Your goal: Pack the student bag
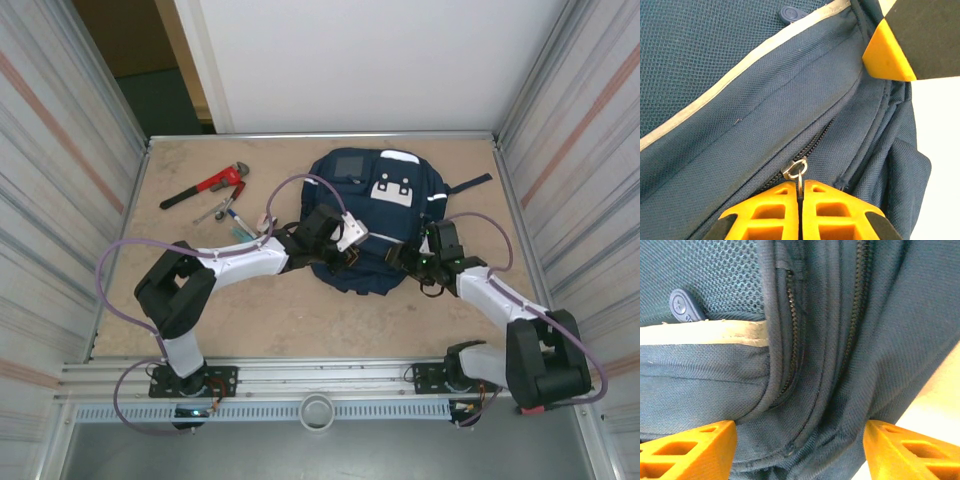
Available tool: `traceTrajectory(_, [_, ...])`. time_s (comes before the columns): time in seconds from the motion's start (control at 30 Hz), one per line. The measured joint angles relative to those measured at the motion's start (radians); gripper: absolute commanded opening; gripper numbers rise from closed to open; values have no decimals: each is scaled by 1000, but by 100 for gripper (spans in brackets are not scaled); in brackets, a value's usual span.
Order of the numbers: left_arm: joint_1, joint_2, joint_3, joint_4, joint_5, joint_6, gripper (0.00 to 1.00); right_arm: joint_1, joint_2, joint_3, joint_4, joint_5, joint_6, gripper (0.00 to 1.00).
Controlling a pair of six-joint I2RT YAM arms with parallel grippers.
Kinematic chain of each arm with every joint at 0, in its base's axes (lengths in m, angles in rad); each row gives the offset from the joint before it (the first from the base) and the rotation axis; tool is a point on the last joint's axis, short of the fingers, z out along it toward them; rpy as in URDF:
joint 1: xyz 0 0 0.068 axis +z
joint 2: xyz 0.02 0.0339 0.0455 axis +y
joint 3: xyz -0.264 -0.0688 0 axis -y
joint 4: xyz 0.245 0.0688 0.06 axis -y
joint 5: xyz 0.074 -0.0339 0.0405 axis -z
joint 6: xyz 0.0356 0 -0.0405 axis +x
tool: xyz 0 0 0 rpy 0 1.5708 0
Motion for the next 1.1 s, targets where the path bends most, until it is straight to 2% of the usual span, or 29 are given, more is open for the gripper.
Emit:
traceTrajectory(0.07, [2, 0, 0, -4, -3, 1, 0, 6, 17, 2, 17, -1, 3, 34])
traceTrajectory(0.13, [4, -1, 0, -3, -5, 2, 0, -1, 18, 3, 16, 11, -3, 22])
traceTrajectory(0.3, [19, -20, -14, 0, -4, 3, 0, -83, -3, 0, 4, -4, -23, 3])
traceTrajectory(0.4, [33, -40, -32, 0, -4, 3, 0, -148, -35, 0, -8, -11, -42, 0])
traceTrajectory(0.67, [87, -72, -79, -3, -7, 19, 0, -293, -83, 28, -77, -66, -107, 0])
traceTrajectory(0.77, [99, -72, -81, -5, -8, 26, 0, -304, -54, 70, -119, -87, -122, 3])
traceTrajectory(0.83, [99, -72, -81, -3, -5, 25, 0, -306, -24, 102, -144, -92, -132, 11])
traceTrajectory(0.97, [85, -72, -81, 4, 11, 18, 0, -312, -6, 138, -160, -84, -147, 41])
traceTrajectory(1.1, [66, -72, -76, 7, 24, 2, 0, -315, -75, 106, -161, -74, -146, 59])
